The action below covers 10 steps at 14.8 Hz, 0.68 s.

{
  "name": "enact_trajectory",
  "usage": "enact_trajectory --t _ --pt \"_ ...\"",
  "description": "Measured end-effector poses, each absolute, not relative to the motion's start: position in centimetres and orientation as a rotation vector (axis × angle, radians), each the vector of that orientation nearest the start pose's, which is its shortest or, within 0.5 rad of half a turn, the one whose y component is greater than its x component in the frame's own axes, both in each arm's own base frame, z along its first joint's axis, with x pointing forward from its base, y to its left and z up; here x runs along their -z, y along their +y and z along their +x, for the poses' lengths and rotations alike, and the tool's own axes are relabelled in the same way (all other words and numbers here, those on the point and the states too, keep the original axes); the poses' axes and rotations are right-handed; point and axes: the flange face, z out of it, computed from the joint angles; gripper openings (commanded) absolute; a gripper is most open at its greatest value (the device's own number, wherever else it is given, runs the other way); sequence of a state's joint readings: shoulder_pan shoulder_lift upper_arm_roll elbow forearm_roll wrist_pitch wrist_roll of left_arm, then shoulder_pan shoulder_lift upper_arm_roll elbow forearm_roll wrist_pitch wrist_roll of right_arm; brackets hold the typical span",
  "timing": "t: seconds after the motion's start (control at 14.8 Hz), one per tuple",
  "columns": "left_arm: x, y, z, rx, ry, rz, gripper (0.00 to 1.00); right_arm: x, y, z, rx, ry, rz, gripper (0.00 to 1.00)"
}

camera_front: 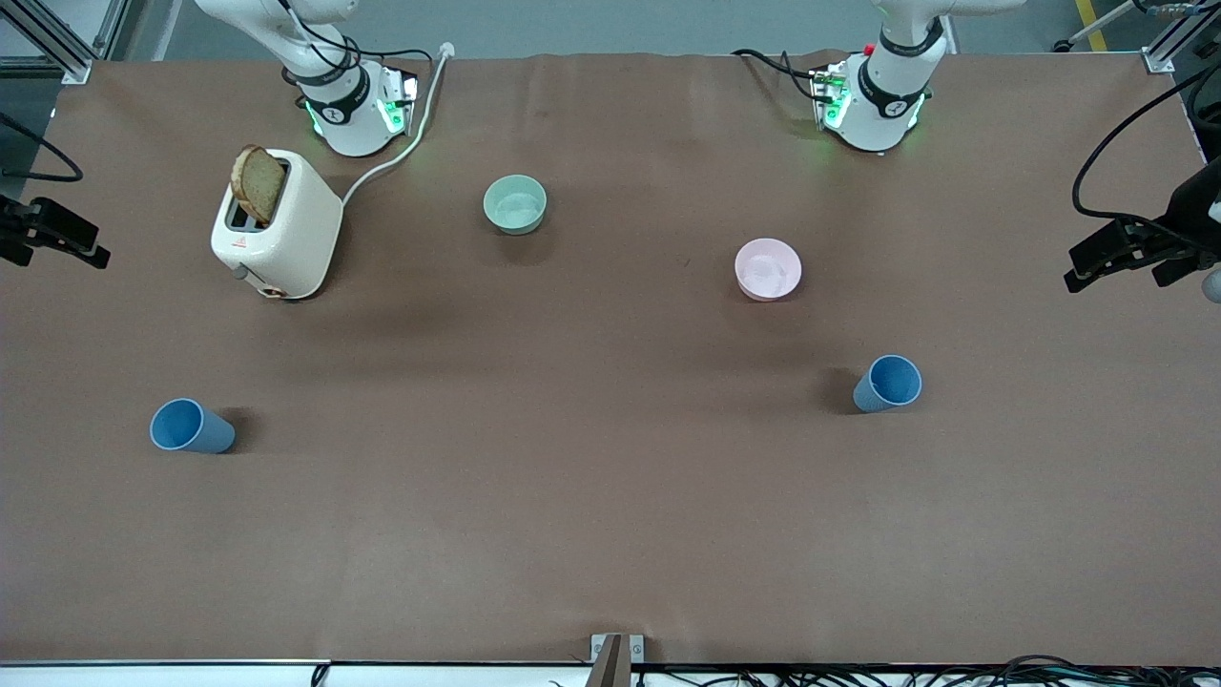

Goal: Stack blue cups with both arms

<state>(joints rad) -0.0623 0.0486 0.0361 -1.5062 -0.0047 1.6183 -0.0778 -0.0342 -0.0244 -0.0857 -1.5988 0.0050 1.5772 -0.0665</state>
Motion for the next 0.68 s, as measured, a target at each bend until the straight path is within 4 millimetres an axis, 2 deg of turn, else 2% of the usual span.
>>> enact_trajectory --t 0.68 --pt "-63.1 -2.6 57.1 0.047 -0.054 -3.146 1.00 -62.5 -6.5 54.4 0.008 0.082 -3.134 0.91"
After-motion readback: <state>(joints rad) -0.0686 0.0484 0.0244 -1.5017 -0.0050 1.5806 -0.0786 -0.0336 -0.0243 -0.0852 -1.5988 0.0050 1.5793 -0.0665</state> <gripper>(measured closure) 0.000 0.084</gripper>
